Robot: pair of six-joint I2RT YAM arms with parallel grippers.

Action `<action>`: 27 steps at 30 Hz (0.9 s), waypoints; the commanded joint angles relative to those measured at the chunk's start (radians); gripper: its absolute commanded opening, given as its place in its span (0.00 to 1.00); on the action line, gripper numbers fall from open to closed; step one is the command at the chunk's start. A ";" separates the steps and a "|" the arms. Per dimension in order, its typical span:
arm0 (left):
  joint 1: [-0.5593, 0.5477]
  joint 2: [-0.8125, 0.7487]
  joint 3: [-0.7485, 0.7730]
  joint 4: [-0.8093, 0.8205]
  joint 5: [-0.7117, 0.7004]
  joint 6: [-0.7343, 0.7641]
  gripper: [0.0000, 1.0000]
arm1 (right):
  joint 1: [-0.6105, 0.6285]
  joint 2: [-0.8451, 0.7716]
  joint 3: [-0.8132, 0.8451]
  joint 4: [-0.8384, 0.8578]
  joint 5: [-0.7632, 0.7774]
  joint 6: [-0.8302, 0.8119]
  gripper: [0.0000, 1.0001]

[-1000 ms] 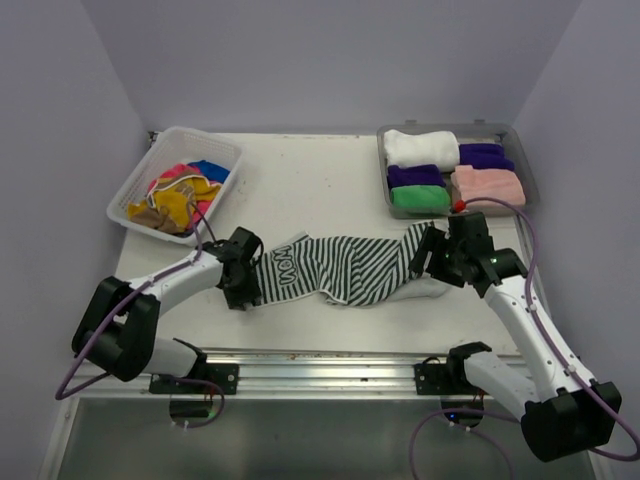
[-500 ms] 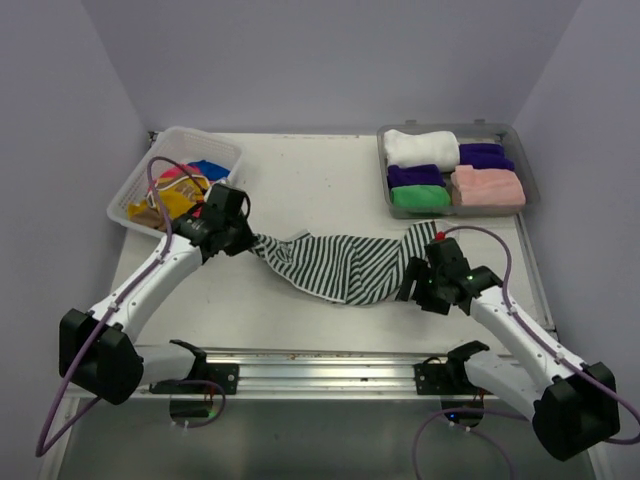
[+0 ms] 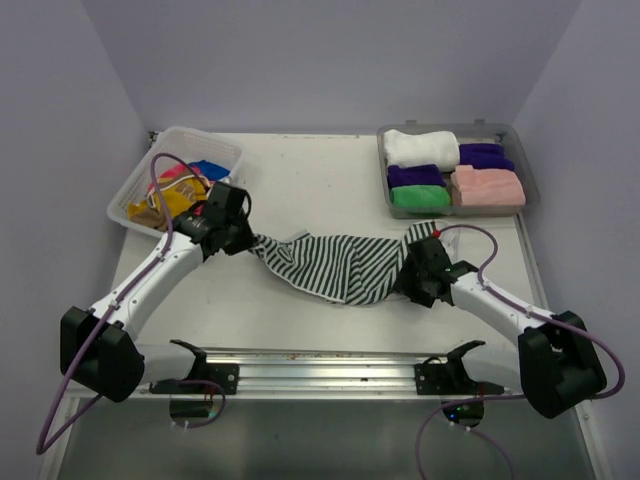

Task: Roll the towels
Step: Flatten the towel

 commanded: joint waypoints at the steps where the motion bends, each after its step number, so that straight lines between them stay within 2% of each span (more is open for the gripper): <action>1: 0.013 0.023 0.070 0.008 0.008 0.031 0.00 | 0.002 0.044 0.020 0.101 0.083 0.044 0.55; 4: 0.017 0.037 0.093 0.014 0.027 0.034 0.00 | 0.002 0.093 0.022 0.122 0.116 0.049 0.41; 5: 0.017 0.039 0.099 0.014 0.027 0.035 0.00 | 0.002 0.101 0.034 0.121 0.123 0.047 0.33; 6: 0.022 0.039 0.103 0.014 0.030 0.043 0.00 | 0.001 0.103 0.048 0.107 0.130 0.041 0.11; 7: 0.026 0.040 0.119 0.014 0.039 0.048 0.00 | 0.001 0.095 0.087 0.052 0.155 0.037 0.03; 8: 0.034 0.040 0.129 0.017 0.048 0.052 0.00 | -0.001 0.083 0.108 0.028 0.172 0.017 0.00; 11: 0.085 0.065 0.201 0.024 0.099 0.086 0.00 | -0.030 -0.007 0.196 -0.051 0.210 -0.055 0.00; 13: 0.128 0.097 0.293 0.019 0.122 0.115 0.00 | -0.100 -0.043 0.261 -0.097 0.204 -0.098 0.00; 15: 0.183 0.118 0.373 0.007 0.154 0.141 0.00 | -0.171 -0.069 0.402 -0.144 0.202 -0.172 0.00; 19: 0.293 0.141 0.595 -0.013 0.264 0.169 0.00 | -0.199 -0.081 0.739 -0.293 0.253 -0.279 0.00; 22: 0.355 0.129 0.683 -0.036 0.303 0.190 0.00 | -0.197 -0.109 0.853 -0.367 0.300 -0.332 0.00; 24: 0.370 0.106 0.682 -0.038 0.304 0.200 0.00 | -0.200 -0.159 0.849 -0.387 0.314 -0.350 0.00; 26: 0.370 0.054 0.608 -0.027 0.309 0.197 0.00 | -0.197 -0.202 0.778 -0.420 0.328 -0.345 0.00; 27: 0.370 0.033 0.519 -0.021 0.309 0.197 0.00 | -0.199 -0.247 0.740 -0.454 0.336 -0.336 0.00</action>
